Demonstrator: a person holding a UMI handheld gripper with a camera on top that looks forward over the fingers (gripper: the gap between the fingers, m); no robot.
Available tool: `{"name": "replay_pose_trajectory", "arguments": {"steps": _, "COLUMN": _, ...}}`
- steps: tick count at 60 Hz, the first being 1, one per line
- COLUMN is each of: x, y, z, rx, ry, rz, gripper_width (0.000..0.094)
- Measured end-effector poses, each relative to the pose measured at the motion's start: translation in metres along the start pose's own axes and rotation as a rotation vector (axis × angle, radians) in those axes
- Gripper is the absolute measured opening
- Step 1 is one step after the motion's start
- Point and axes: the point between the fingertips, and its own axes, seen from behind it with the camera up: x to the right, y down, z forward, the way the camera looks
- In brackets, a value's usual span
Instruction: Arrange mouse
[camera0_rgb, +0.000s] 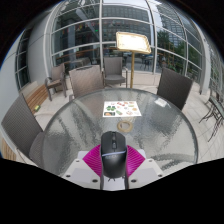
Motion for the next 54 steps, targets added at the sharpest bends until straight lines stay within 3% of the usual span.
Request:
{"name": "replay_pose_trajectory", "arguments": {"steps": 12, "x": 0.002, "y": 0.106, "z": 0.043, "rx": -0.156, "ry": 0.039, "rz": 0.004, "gripper_width": 0.0275}}
{"name": "replay_pose_trajectory", "arguments": {"steps": 22, "x": 0.0, "y": 0.124, "z": 0.046, "rx": -0.133, "ry": 0.066, "rz": -0.043, "gripper_width": 0.0281}}
{"name": "replay_pose_trajectory", "arguments": {"steps": 32, "x": 0.001, "y": 0.126, "z": 0.048, "rx": -0.165, "ry": 0.017, "rz": -0.024, "gripper_width": 0.0475}}
{"name": "replay_pose_trajectory", "arguments": {"steps": 34, "x": 0.002, "y": 0.126, "z": 0.045, "rx": -0.188, "ry": 0.014, "rz": 0.002, "gripper_width": 0.0584}}
{"name": "replay_pose_trajectory", "arguments": {"steps": 37, "x": 0.009, "y": 0.118, "z": 0.038, "rx": -0.186, "ry": 0.024, "rz": 0.027, "gripper_width": 0.0854}}
{"name": "replay_pose_trajectory", "arguments": {"steps": 38, "x": 0.013, "y": 0.115, "z": 0.037, "rx": -0.181, "ry": 0.025, "rz": 0.027, "gripper_width": 0.0877}}
{"name": "replay_pose_trajectory", "arguments": {"steps": 44, "x": 0.025, "y": 0.079, "z": 0.004, "rx": -0.116, "ry": 0.049, "rz": 0.012, "gripper_width": 0.0859}}
{"name": "replay_pose_trajectory", "arguments": {"steps": 54, "x": 0.026, "y": 0.026, "z": -0.08, "rx": -0.031, "ry": -0.006, "rz": 0.014, "gripper_width": 0.0854}}
